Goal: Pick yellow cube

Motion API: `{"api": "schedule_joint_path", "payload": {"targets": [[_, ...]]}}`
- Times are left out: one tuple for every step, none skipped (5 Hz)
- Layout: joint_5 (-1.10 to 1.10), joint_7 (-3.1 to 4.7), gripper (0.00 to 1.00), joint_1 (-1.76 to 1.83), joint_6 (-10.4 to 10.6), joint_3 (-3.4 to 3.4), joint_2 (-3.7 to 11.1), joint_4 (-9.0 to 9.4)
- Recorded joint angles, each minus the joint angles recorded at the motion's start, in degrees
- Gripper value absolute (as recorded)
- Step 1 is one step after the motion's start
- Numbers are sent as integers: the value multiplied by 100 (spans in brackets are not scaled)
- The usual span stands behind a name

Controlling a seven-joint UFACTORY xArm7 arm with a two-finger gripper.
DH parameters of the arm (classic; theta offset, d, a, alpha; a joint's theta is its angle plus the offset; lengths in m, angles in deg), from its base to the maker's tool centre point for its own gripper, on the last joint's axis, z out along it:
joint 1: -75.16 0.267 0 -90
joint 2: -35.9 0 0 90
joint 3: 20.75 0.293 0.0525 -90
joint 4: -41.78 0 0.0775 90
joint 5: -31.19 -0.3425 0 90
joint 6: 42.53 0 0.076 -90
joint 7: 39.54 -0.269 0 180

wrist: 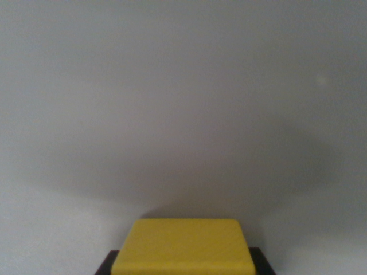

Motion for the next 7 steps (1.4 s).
{"api": "schedule_joint_path", "payload": {"targets": [[1,-2,100,0,-30,0,-10,-21],[1,-2,100,0,-30,0,-10,-21],[2,-5,100,-1,-90,-1,-29,-61],[2,-5,100,-1,-90,-1,-29,-61],[4,-9,100,-1,-176,-3,-58,-119],[4,-9,100,-1,-176,-3,-58,-119],[6,-15,100,-2,-287,-5,-94,-194]]}}
